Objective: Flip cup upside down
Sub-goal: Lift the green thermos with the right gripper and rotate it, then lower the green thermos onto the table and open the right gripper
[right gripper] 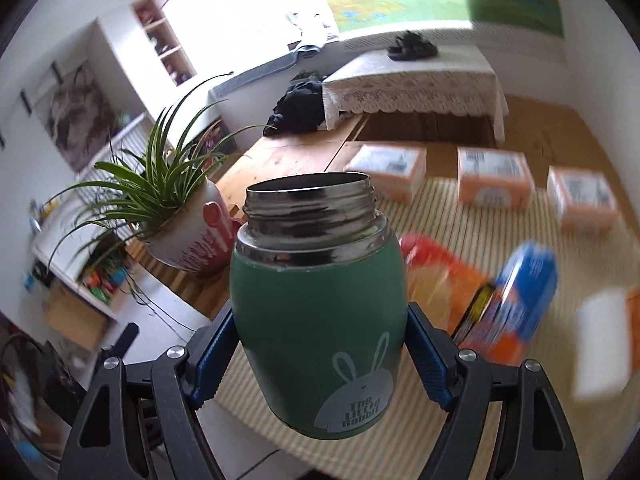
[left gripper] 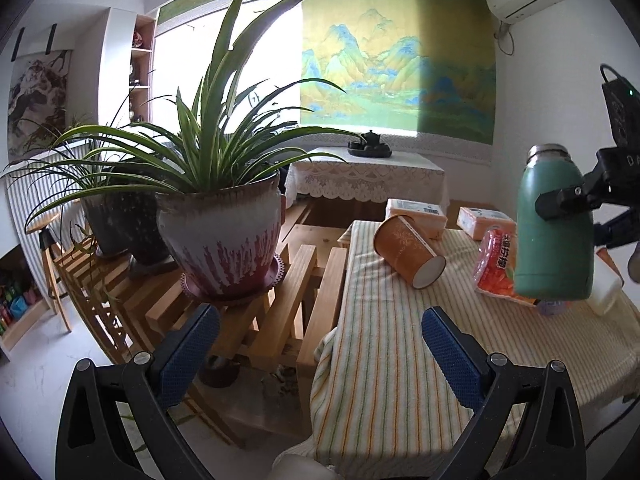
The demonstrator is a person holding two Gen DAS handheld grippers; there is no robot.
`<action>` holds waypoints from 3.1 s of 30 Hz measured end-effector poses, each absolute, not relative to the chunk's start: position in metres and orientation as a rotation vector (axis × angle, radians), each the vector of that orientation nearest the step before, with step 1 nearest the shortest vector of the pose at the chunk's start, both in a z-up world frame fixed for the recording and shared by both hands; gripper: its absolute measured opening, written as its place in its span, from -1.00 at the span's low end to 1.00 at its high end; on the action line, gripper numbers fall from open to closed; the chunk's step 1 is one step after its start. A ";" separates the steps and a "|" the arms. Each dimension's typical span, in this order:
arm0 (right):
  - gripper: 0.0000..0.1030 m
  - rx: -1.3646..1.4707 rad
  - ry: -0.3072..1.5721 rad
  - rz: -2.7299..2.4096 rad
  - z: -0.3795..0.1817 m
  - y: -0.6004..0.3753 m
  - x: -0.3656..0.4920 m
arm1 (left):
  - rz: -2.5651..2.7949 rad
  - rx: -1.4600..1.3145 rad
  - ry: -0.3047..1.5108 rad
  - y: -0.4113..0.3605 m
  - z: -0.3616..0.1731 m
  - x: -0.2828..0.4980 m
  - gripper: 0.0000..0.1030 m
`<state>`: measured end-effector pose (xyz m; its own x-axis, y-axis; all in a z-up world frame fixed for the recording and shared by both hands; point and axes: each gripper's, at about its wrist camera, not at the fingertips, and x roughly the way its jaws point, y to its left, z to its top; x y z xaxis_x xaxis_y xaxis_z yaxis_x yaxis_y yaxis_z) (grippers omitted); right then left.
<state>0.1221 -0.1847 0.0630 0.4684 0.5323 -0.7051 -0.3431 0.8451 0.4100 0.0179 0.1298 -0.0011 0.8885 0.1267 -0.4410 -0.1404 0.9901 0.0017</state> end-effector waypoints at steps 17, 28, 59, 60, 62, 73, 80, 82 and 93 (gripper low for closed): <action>0.48 0.768 0.888 0.305 -0.031 -0.250 0.097 | 0.075 0.003 0.468 0.106 -0.005 0.004 0.99; 0.50 0.675 0.903 0.324 -0.021 -0.273 0.090 | -0.058 0.030 0.498 0.065 -0.008 0.029 0.99; 0.50 0.397 0.765 0.311 0.009 -0.326 0.042 | -0.321 -0.217 0.620 -0.020 -0.045 0.086 1.00; 0.50 0.394 0.770 0.311 0.007 -0.327 0.043 | -0.311 -0.215 0.605 -0.025 -0.047 0.085 1.00; 0.50 0.392 0.779 0.313 0.002 -0.331 0.046 | -0.305 -0.194 0.595 -0.033 -0.048 0.085 1.00; 0.50 0.376 0.789 0.337 -0.006 -0.330 0.051 | -0.264 -0.165 0.571 -0.059 -0.053 0.080 1.00; 0.50 0.346 0.790 0.367 -0.001 -0.324 0.054 | -0.247 -0.137 0.579 -0.072 -0.058 0.083 1.00; 0.49 0.335 0.789 0.371 0.002 -0.324 0.055 | -0.234 -0.144 0.585 -0.072 -0.059 0.087 1.00; 0.47 0.235 0.786 0.416 0.017 -0.318 0.062 | -0.200 -0.135 0.521 -0.037 -0.042 0.089 0.94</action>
<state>0.0624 -0.3185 0.0173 0.6315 0.4458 -0.6344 -0.2734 0.8937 0.3558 0.0887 -0.0365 -0.0425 0.8483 -0.2237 -0.4800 0.1550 0.9716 -0.1788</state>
